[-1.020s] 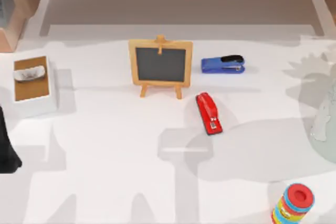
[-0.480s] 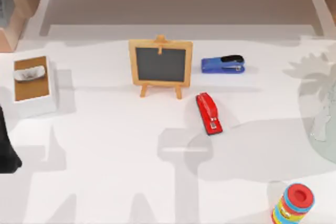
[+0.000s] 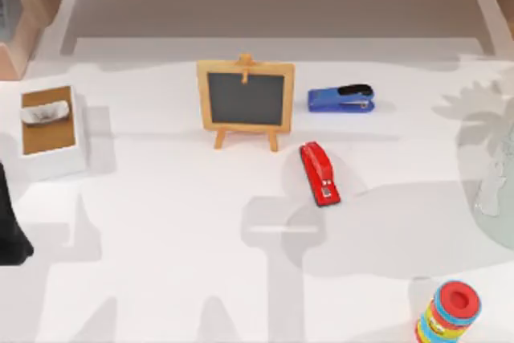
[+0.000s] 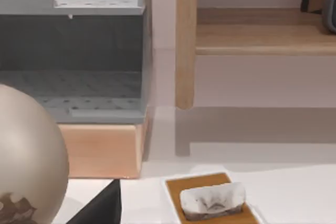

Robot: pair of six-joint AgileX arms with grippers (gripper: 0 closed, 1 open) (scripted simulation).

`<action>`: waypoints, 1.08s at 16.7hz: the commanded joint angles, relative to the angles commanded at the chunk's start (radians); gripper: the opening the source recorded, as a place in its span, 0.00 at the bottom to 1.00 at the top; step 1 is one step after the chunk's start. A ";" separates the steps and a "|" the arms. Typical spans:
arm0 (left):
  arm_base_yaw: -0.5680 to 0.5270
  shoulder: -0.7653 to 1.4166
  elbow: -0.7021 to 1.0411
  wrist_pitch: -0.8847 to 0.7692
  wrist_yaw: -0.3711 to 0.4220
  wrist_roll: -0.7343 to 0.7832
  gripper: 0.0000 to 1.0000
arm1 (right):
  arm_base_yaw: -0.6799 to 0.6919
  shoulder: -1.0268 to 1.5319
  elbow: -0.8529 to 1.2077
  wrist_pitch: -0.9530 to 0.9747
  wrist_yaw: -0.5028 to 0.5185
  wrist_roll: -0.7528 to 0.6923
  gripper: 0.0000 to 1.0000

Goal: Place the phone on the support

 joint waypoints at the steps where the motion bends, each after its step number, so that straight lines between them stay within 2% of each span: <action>1: 0.000 0.000 0.000 0.000 0.000 0.000 1.00 | 0.005 0.001 0.002 0.018 0.010 0.011 0.00; 6: 0.000 0.000 0.000 0.000 0.000 0.000 1.00 | 0.080 0.019 -0.020 0.135 0.072 0.077 0.00; 10: 0.000 0.000 0.000 0.000 0.000 0.000 1.00 | 0.114 0.076 -0.036 0.213 0.061 0.145 0.00; 14: 0.000 0.000 0.000 0.000 0.000 0.000 1.00 | 0.114 0.078 -0.036 0.215 0.060 0.147 0.00; 18: 0.000 0.000 0.000 0.000 0.000 0.000 1.00 | 0.114 0.078 -0.036 0.215 0.060 0.147 0.30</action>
